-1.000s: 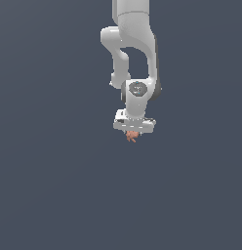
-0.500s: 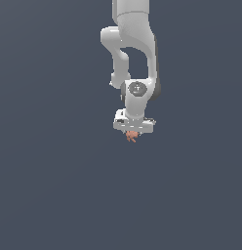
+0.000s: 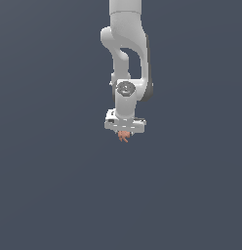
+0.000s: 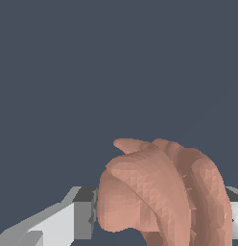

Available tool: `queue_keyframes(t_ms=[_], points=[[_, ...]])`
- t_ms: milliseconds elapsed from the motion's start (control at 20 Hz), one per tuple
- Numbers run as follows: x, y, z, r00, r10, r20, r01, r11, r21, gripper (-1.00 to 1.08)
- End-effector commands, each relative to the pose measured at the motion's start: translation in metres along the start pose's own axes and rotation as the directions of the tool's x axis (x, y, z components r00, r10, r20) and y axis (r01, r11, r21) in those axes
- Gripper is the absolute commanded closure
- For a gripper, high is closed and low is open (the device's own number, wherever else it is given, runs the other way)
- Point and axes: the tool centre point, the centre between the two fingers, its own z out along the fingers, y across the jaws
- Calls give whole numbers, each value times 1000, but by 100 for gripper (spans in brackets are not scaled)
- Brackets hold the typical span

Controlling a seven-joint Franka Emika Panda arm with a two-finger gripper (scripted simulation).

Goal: Pick up the object and move it to a goal position.

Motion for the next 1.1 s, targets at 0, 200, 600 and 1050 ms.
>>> queue_keyframes(t_ms=[0,200,600,1050], points=[[3,21,-1,1000,1,0,-1,1000,0,108],[10,63,-2,1000,1,0,-1,1000,0,108],[27,155,-5,1000,1,0,-1,1000,0,108],[40,214,-7,1000,1,0,-1,1000,0,108]])
